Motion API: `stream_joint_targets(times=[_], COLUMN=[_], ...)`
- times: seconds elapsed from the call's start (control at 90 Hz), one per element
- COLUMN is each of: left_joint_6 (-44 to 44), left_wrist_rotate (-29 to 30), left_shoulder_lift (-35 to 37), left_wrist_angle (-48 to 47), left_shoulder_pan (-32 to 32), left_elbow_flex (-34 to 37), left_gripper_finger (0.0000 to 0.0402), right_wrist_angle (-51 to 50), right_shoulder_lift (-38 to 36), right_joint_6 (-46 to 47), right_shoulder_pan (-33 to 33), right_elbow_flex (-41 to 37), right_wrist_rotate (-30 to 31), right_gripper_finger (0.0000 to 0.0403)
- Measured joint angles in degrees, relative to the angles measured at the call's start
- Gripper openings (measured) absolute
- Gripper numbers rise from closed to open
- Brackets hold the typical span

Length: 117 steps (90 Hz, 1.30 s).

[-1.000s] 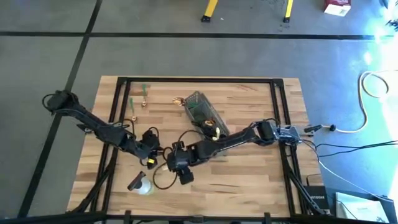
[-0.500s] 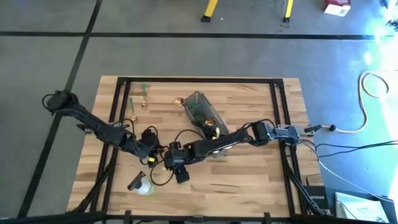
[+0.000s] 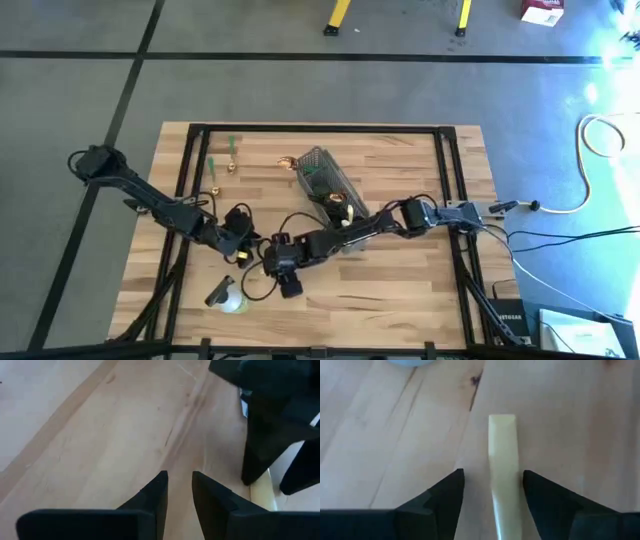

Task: Sort silverware
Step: Put the silver knife into the cutlery rack

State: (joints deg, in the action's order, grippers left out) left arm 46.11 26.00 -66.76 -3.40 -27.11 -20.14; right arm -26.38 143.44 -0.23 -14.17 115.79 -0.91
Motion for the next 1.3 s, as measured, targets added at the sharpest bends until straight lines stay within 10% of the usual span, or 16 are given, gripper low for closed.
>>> stream_joint_targets(times=[0.567, 1.3], left_joint_6=[0.44, 3.06], left_wrist_rotate=[-0.37, 6.93], left_shoulder_lift=[0.0, 7.73], left_wrist_angle=[-0.05, 4.13], left_shoulder_pan=[-0.18, -2.99], left_elbow_flex=[0.0, -0.33], left_gripper_finger=[0.0072, 0.0072], right_wrist_angle=[-0.28, -21.19], right_shoulder_lift=[0.0, 0.01], right_joint_6=[1.81, 2.22], right_shoulder_pan=[-0.09, -4.11], right_elbow_flex=[0.0, 19.31], right_wrist_rotate=[1.12, 0.01], right_gripper_finger=[0.0048, 0.0055])
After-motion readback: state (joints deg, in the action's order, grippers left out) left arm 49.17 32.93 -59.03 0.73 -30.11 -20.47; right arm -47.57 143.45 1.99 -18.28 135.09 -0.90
